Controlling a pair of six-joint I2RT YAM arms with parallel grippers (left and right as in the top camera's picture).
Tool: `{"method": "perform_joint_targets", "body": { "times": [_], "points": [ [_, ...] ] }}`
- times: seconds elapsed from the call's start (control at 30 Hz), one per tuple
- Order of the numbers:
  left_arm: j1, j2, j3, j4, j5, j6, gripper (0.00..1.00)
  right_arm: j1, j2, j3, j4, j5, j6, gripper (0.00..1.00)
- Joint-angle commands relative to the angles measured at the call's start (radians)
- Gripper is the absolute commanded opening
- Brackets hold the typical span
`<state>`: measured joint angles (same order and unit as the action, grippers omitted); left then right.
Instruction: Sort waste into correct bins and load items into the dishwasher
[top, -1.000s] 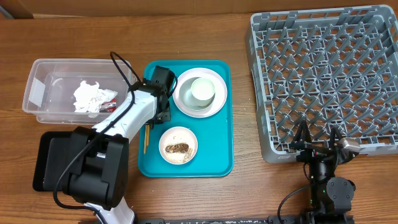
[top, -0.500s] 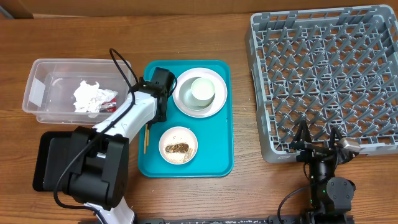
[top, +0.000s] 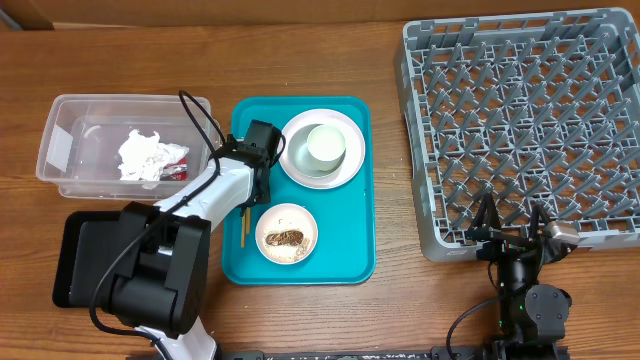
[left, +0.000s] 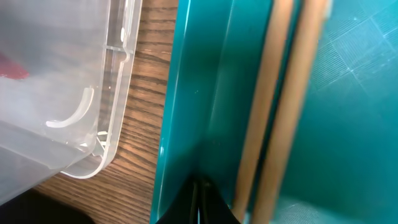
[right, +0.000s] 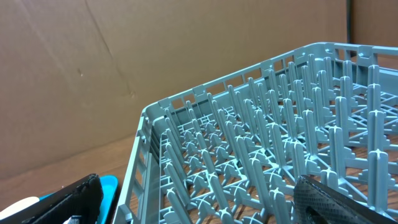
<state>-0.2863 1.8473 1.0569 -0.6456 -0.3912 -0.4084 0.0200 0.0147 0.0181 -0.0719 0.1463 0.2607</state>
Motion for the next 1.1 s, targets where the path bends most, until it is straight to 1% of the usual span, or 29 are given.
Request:
{"method": "perform_joint_targets", "body": {
  "times": [0.0, 0.13, 0.4, 0.53, 0.67, 0.83, 0.93, 1.07],
  "points": [
    [0.005, -0.019, -0.016, 0.002, 0.027, 0.016, 0.04, -0.003, -0.011, -0.010, 0.004, 0.010, -0.006, 1.00],
    [0.005, -0.020, -0.005, 0.003, 0.035, 0.016, 0.04, -0.003, -0.011, -0.010, 0.004, 0.010, -0.006, 1.00],
    [0.005, -0.020, 0.034, 0.003, 0.134, 0.016, 0.04, -0.003, -0.011, -0.010, 0.004, 0.010, -0.006, 1.00],
    [0.005, -0.020, 0.053, 0.003, 0.167, 0.016, 0.05, -0.003, -0.011, -0.010, 0.004, 0.010, -0.006, 1.00],
    [0.005, -0.020, 0.059, 0.013, 0.197, 0.017, 0.09, -0.003, -0.011, -0.010, 0.004, 0.010, -0.007, 1.00],
    [0.005, -0.020, 0.078, 0.014, 0.198, 0.041, 0.07, -0.003, -0.011, -0.010, 0.004, 0.010, -0.006, 1.00],
    [0.005, -0.023, 0.132, -0.025, 0.198, 0.046, 0.06, -0.003, -0.011, -0.010, 0.004, 0.010, -0.006, 1.00],
    [0.005, -0.023, 0.245, -0.123, 0.198, 0.046, 0.05, -0.003, -0.011, -0.010, 0.004, 0.010, -0.006, 1.00]
  ]
}}
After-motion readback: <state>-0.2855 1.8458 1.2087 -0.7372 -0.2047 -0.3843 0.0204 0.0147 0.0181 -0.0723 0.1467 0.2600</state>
